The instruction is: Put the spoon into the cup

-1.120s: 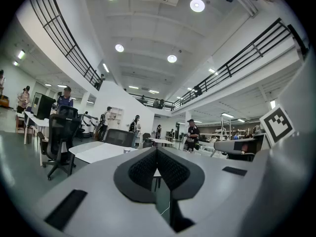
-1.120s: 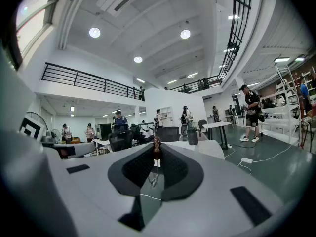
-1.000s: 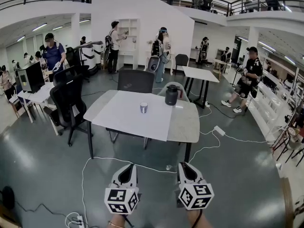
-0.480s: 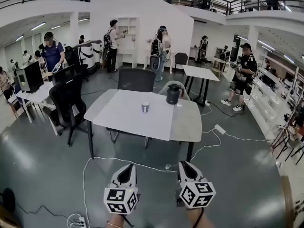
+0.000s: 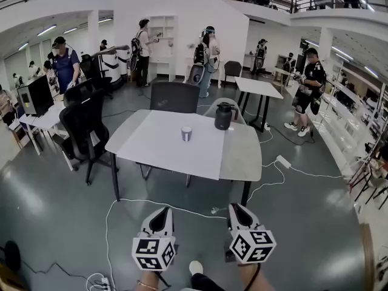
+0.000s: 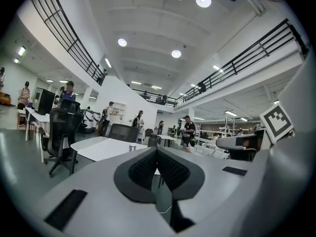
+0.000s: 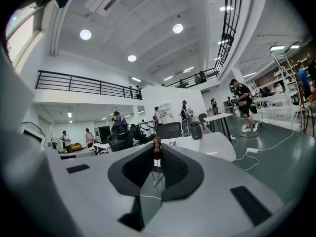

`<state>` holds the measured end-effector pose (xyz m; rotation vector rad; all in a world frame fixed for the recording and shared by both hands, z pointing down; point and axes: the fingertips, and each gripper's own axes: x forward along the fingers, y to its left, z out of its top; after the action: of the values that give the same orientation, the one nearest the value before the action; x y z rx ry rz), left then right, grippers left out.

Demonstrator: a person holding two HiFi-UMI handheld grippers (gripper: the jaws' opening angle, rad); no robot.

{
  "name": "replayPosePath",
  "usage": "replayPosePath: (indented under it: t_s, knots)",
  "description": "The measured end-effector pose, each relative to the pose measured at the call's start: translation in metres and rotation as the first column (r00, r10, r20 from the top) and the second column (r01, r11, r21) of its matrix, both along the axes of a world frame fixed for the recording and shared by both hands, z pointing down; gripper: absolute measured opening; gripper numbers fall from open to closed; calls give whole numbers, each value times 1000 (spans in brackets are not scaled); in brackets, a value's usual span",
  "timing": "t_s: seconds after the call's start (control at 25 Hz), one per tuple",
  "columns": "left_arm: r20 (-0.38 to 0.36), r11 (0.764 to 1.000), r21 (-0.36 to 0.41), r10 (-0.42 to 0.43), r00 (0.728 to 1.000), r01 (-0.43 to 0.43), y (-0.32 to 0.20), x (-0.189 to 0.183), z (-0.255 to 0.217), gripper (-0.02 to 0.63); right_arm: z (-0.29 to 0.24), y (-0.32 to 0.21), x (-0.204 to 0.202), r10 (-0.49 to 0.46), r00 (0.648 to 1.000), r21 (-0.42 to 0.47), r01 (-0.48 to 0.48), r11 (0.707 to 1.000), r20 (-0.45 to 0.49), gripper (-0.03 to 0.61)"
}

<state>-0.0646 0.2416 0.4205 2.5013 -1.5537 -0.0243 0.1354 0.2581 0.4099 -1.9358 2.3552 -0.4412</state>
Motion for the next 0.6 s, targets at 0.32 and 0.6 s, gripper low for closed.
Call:
replayPosePath:
  t_s: [0.32, 0.6]
  knots:
    - [-4, 999, 11, -47, 999, 47, -73, 2, -3, 18, -2, -76, 9, -20, 1000, 9, 20, 1000, 12, 60]
    - [-17, 996, 9, -87, 996, 87, -149, 8, -7, 18, -4, -157, 20, -54, 998, -1, 54, 999, 15, 60]
